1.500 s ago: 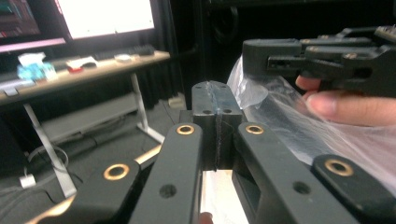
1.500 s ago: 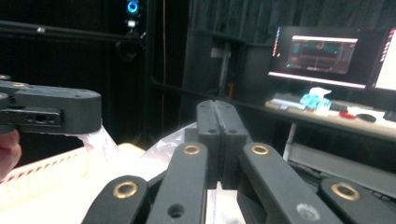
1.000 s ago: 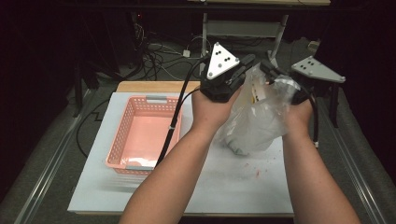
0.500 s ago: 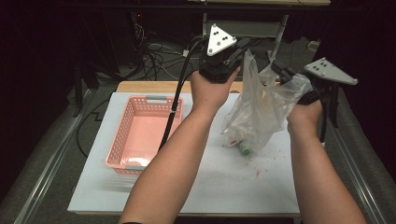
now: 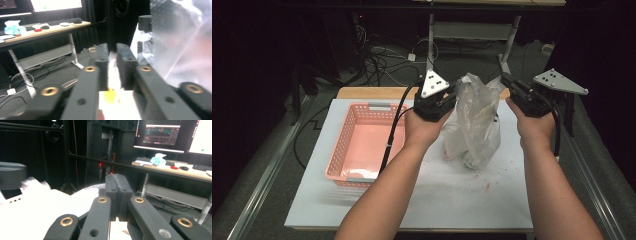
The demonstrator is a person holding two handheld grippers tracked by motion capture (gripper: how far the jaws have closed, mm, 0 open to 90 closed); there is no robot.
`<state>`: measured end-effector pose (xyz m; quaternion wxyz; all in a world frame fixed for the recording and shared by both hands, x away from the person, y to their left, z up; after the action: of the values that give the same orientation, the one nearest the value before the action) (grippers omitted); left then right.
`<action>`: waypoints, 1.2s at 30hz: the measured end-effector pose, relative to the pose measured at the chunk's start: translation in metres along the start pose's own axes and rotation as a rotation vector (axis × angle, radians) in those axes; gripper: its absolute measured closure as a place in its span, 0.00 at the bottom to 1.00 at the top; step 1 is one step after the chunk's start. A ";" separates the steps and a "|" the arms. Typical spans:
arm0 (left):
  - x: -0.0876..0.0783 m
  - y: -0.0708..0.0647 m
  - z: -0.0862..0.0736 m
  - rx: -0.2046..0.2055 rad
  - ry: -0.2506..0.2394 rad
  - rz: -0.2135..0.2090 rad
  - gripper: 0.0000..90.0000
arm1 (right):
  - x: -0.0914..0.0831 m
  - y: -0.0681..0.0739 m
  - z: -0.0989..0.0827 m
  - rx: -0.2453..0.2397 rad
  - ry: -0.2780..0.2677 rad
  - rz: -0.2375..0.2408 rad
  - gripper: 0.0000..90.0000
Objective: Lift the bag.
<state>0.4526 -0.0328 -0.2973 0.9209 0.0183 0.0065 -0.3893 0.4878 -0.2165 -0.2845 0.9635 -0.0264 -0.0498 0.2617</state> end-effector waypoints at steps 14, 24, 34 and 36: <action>-0.072 -0.015 -0.057 -0.062 0.080 -0.022 0.36 | -0.030 0.020 -0.006 0.022 0.010 0.085 0.71; -0.079 -0.040 -0.123 -0.125 0.207 -0.075 0.16 | -0.066 0.041 -0.050 0.028 0.076 0.148 0.44; -0.079 -0.069 -0.170 -0.109 0.332 -0.137 0.00 | -0.097 0.045 -0.115 0.072 0.158 0.133 0.12; -0.078 -0.072 -0.174 -0.107 0.332 -0.138 0.00 | -0.102 0.043 -0.125 0.081 0.167 0.112 0.02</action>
<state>0.3471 -0.0204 -0.4709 0.8780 0.0327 0.1804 -0.4423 0.3923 -0.2345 -0.4202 0.9484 -0.0118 0.0429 0.3140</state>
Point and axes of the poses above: each handheld gripper's, and its own axes: x roughly forward along the jaws, z roughly out of its top, y roughly to its left, the point moved 8 cm from there along x, roughly forward along the jaws, and after that the axes turned 10 degrees about -y, right-handed, at the moved point
